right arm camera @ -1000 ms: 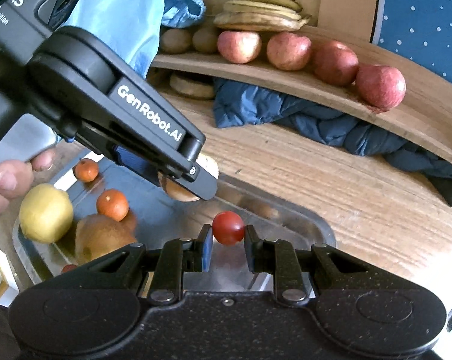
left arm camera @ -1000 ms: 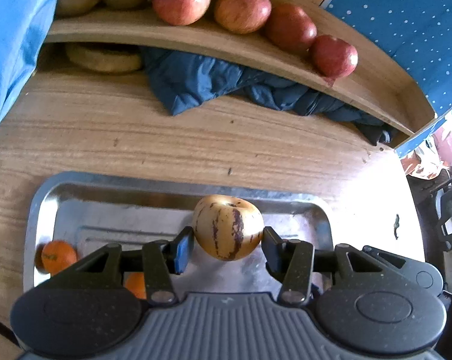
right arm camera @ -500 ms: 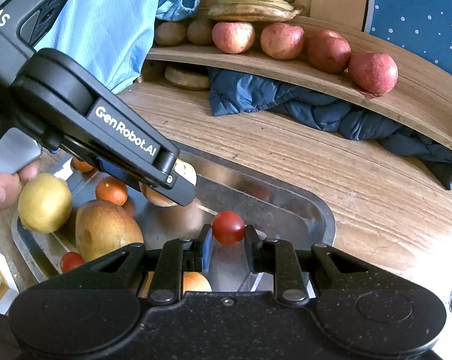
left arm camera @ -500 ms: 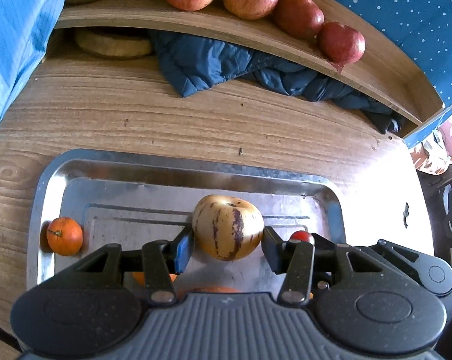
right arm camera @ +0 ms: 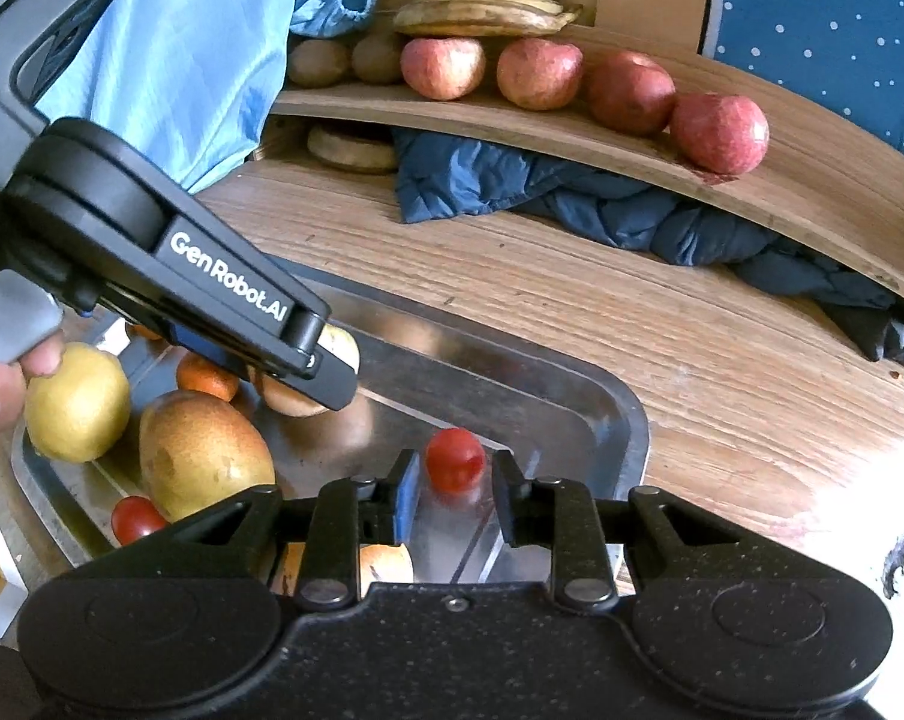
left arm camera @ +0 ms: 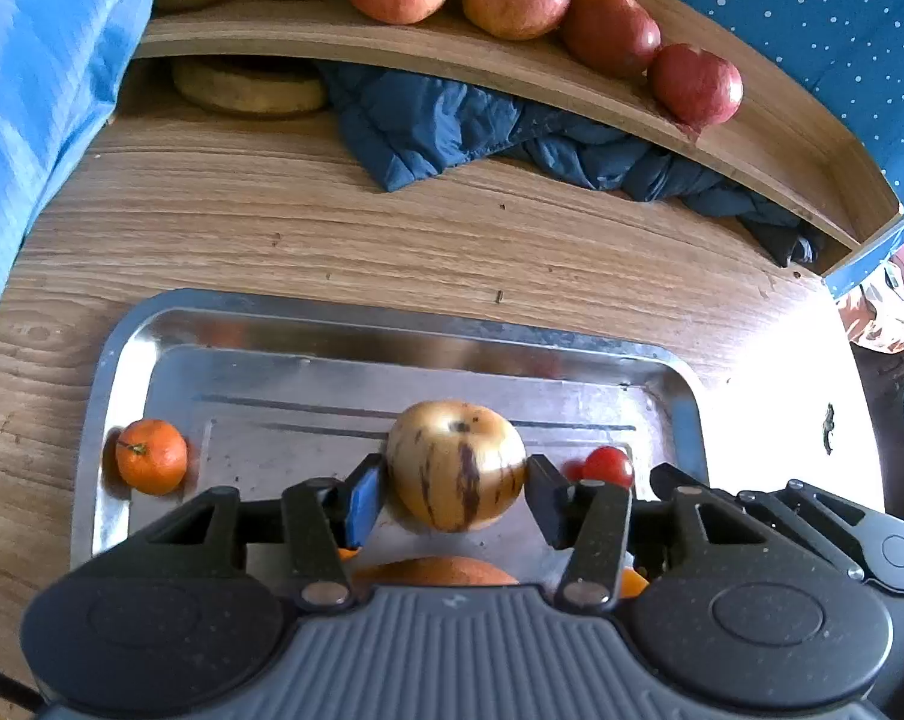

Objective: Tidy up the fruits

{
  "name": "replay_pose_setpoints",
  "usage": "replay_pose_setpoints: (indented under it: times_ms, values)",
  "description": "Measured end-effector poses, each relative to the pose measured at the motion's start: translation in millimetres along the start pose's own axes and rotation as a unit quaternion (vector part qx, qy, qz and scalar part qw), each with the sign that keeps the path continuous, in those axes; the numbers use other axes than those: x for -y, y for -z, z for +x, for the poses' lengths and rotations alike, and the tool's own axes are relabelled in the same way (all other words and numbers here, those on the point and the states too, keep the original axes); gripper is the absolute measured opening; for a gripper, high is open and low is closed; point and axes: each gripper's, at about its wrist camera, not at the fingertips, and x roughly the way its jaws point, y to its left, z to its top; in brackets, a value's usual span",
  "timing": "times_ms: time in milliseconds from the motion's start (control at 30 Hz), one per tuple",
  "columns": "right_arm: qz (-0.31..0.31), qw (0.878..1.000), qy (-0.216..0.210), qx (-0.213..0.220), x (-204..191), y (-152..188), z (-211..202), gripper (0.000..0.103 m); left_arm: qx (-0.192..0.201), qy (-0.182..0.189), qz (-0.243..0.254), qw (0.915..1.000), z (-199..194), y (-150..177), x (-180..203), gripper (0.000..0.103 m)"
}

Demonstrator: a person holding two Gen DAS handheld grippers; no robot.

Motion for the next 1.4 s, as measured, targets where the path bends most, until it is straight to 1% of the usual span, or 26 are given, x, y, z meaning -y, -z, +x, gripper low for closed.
replay_pose_setpoints:
  times_ms: [167,233,333,433,533,667,700,767,800,833,867,1000,1100,1167,1233,1400]
  values:
    - [0.006,1.000,0.007,0.006,0,0,-7,0.033,0.011,-0.002,0.002,0.9999,-11,3,0,0.062]
    - [0.011,1.000,0.011,0.011,-1,-1,-12,0.037,0.017,-0.003,0.002,0.9998,-17,4,-1,0.065]
    - [0.015,1.000,0.016,0.020,-2,-2,-20,0.041,0.028,-0.005,0.003,0.9996,-26,6,0,0.069]
    - [0.024,0.999,0.024,0.031,-3,-4,-29,0.048,0.040,-0.007,0.003,0.9992,-37,8,-1,0.071]
    - [0.038,0.998,0.029,0.040,-1,-5,-39,0.051,0.054,-0.012,0.001,0.9984,-47,12,-1,0.078]
    - [0.050,0.997,0.034,0.054,0,-6,-53,0.057,0.070,-0.016,-0.007,0.9974,-59,20,-4,0.081]
    - [0.052,0.996,0.035,0.058,-1,-6,-57,0.059,0.074,-0.017,-0.008,0.9971,-62,23,-6,0.082]
    - [0.054,0.996,0.036,0.064,-3,-5,-64,0.068,0.080,-0.020,-0.012,0.9965,-69,28,-8,0.085]
    - [0.054,0.996,0.037,0.065,-4,-5,-67,0.074,0.085,-0.021,-0.014,0.9961,-72,31,-10,0.088]
    - [0.054,0.996,0.035,0.066,-5,-4,-70,0.077,0.089,-0.023,-0.016,0.9956,-76,33,-11,0.092]
    - [0.054,0.996,0.033,0.067,-6,-4,-73,0.078,0.094,-0.028,-0.018,0.9950,-80,35,-12,0.093]
    - [0.055,0.995,0.028,0.075,-9,-3,-85,0.088,0.111,-0.039,-0.022,0.9928,-95,41,-19,0.102]
    - [0.059,0.995,0.024,0.082,-11,-4,-93,0.097,0.132,-0.049,-0.020,0.9899,-105,45,-25,0.102]
    - [0.060,0.994,0.025,0.084,-13,-3,-97,0.098,0.145,-0.055,-0.018,0.9878,-110,49,-29,0.102]
    - [0.061,0.994,0.028,0.085,-15,-2,-100,0.102,0.154,-0.057,-0.018,0.9862,-114,54,-33,0.102]
    - [0.077,0.992,0.025,0.095,-17,4,-106,0.102,0.171,-0.064,-0.017,0.9830,-124,64,-41,0.102]
